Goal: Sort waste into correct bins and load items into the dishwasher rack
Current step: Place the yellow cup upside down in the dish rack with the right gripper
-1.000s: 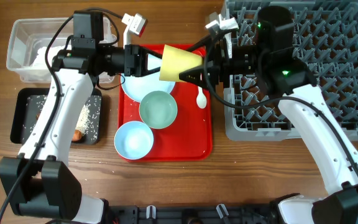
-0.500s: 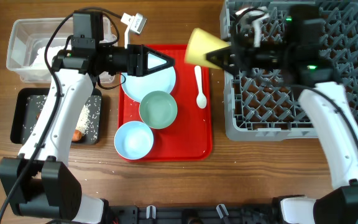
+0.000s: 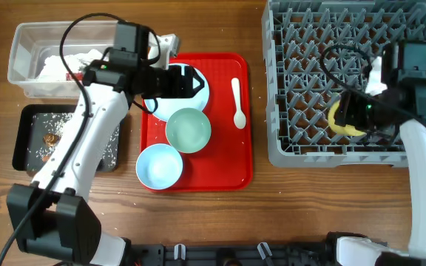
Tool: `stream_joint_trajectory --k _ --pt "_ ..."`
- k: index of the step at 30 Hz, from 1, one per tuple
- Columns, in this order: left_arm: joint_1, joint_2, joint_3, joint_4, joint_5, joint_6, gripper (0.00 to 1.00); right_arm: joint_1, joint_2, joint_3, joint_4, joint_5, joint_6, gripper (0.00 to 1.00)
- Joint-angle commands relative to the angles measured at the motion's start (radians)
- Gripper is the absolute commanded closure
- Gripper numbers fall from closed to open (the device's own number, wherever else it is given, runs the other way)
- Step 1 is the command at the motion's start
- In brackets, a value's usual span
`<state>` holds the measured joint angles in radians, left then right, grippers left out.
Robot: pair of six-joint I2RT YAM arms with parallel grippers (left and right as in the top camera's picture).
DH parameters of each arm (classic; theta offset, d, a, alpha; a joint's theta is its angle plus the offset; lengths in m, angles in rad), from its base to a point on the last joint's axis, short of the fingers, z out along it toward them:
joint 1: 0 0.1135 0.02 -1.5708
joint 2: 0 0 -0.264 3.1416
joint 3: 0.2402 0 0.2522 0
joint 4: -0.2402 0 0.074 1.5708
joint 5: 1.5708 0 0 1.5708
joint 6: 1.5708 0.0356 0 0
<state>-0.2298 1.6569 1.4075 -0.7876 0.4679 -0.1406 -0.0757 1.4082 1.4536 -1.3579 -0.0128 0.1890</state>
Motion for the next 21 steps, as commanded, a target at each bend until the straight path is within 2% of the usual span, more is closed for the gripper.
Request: stream_joint_trajectory --k 1,9,11,12,14,17,21 --pt "-0.037 -0.002 0.005 -0.009 -0.171 0.006 0.14 -0.001 0.101 0.019 -0.014 0.122 0.047 0.49" --pt "-0.049 0.015 0.000 -0.036 -0.232 0.006 0.13 -0.013 0.317 0.019 -0.008 0.117 0.047 0.48" --pt "-0.049 0.015 0.000 -0.036 -0.234 0.006 0.13 -0.013 0.340 0.019 0.007 0.117 0.047 0.38" --pt "-0.049 0.015 -0.001 -0.036 -0.234 0.006 0.13 -0.013 0.351 0.019 0.018 0.116 0.047 0.23" --pt "-0.049 0.015 -0.001 -0.036 -0.234 0.006 0.13 -0.014 0.357 0.019 0.033 0.089 0.040 0.11" --pt "-0.049 0.015 -0.001 -0.037 -0.234 0.006 0.12 -0.014 0.355 0.048 0.019 0.051 0.020 0.03" --pt "-0.049 0.015 -0.001 -0.037 -0.234 0.005 0.12 -0.013 0.340 0.217 -0.069 0.008 -0.006 0.03"
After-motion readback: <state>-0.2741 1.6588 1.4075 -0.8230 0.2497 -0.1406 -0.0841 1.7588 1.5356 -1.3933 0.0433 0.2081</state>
